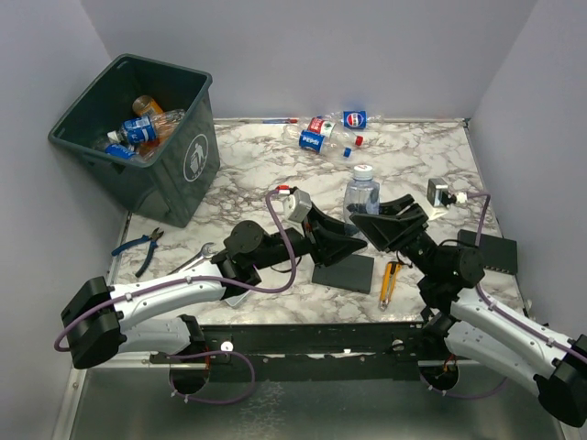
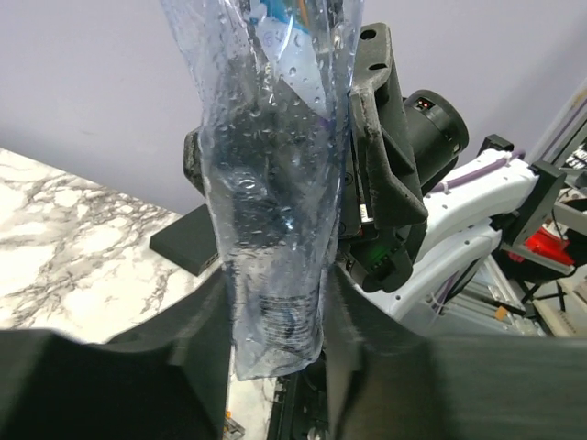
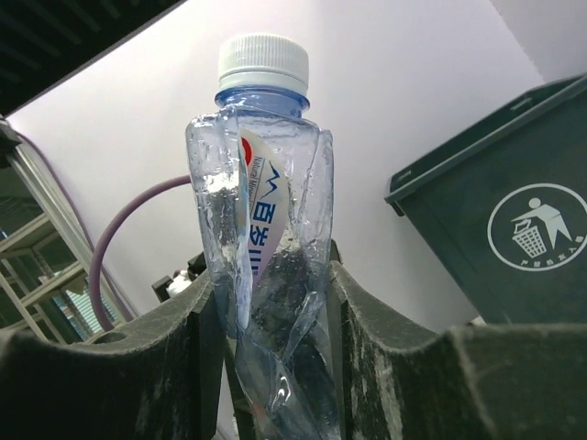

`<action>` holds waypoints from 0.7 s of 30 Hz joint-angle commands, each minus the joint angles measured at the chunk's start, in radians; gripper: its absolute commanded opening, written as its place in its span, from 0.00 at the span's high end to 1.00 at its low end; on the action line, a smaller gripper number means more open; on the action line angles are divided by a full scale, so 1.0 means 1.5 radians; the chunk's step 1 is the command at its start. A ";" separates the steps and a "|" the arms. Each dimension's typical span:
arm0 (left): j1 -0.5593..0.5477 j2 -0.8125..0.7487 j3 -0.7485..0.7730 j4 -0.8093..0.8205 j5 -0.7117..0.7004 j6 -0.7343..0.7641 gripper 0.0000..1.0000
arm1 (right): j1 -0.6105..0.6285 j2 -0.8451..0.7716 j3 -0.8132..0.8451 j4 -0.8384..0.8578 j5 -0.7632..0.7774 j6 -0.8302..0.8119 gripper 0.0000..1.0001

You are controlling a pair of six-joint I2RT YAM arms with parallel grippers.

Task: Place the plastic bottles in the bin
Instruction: Pick up the plastic bottle at the center of the board.

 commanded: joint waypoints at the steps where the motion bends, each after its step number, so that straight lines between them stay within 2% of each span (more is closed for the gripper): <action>1: -0.009 0.009 0.018 0.006 0.052 -0.010 0.76 | 0.004 -0.011 0.015 -0.044 -0.022 -0.029 0.66; 5: -0.008 -0.013 0.009 0.001 0.068 -0.006 0.91 | 0.004 -0.054 0.098 -0.295 -0.049 -0.133 0.50; 8: -0.005 -0.027 0.008 -0.021 0.083 -0.001 1.00 | 0.003 -0.071 0.149 -0.434 -0.055 -0.204 0.46; 11: -0.003 -0.040 0.011 -0.048 0.092 0.006 1.00 | 0.004 -0.068 0.204 -0.557 -0.058 -0.268 0.46; 14: -0.001 -0.046 0.023 -0.086 0.102 0.026 1.00 | 0.004 -0.052 0.242 -0.631 -0.072 -0.303 0.48; 18: 0.001 -0.049 0.038 -0.128 0.097 0.045 1.00 | 0.003 -0.033 0.271 -0.670 -0.092 -0.331 0.64; 19: 0.001 -0.050 0.040 -0.133 0.085 0.045 0.95 | 0.004 -0.029 0.276 -0.675 -0.095 -0.335 0.67; 20: 0.001 -0.051 0.045 -0.145 0.072 0.046 0.77 | 0.004 -0.028 0.277 -0.674 -0.096 -0.341 0.70; 21: 0.002 -0.053 0.049 -0.154 0.060 0.049 0.54 | 0.003 -0.029 0.277 -0.671 -0.095 -0.345 0.73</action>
